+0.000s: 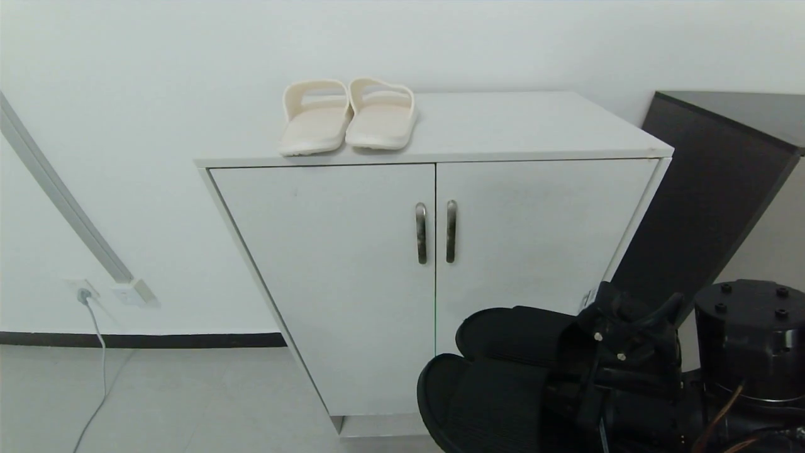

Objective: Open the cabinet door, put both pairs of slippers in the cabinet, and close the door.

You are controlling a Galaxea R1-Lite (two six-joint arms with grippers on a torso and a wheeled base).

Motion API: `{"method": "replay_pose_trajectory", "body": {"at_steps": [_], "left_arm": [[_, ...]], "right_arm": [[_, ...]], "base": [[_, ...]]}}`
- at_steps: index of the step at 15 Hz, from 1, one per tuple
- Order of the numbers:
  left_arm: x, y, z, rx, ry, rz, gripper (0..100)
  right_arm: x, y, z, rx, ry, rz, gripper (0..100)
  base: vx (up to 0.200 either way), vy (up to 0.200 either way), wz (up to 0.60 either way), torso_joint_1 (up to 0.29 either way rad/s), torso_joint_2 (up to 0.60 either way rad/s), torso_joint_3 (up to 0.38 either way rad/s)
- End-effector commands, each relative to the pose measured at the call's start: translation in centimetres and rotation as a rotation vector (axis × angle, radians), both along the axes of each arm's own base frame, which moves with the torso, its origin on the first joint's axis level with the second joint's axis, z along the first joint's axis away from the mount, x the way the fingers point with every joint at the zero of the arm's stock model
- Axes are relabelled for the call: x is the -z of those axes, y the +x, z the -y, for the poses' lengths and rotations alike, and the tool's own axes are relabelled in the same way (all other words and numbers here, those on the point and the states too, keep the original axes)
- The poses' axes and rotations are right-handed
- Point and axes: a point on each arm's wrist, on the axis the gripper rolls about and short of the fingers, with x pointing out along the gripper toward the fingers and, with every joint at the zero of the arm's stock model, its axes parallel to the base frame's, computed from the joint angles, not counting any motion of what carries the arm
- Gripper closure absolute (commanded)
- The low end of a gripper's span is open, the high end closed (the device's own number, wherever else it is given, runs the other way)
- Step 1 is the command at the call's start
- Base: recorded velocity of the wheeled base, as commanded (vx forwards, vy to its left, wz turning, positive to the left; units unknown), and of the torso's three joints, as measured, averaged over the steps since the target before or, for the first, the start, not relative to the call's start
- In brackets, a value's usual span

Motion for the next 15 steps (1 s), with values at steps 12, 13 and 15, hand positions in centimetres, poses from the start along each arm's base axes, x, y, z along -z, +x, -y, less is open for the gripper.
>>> {"method": "replay_pose_trajectory", "body": {"at_steps": [12, 13, 15], "left_arm": [[-0.12, 0.34, -0.01, 0.006, -0.002, -0.046, 0], [-0.12, 0.34, -0.01, 0.006, -0.002, -0.046, 0], [-0.14, 0.35, -0.01, 0.006, -0.002, -0.044, 0]], "right_arm": [[0.55, 0.06, -0.14, -0.003, -0.017, -0.015, 100], [0.55, 0.06, -0.14, -0.003, -0.017, -0.015, 100], [0.63, 0.06, -0.14, -0.003, -0.021, -0.015, 100]], "base": [[0.0, 0.0, 0.0, -0.055, 0.38, 0.321], [0.0, 0.0, 0.0, 0.002, 0.06, 0.041], [0.0, 0.0, 0.0, 0.0, 0.0, 0.0]]}}
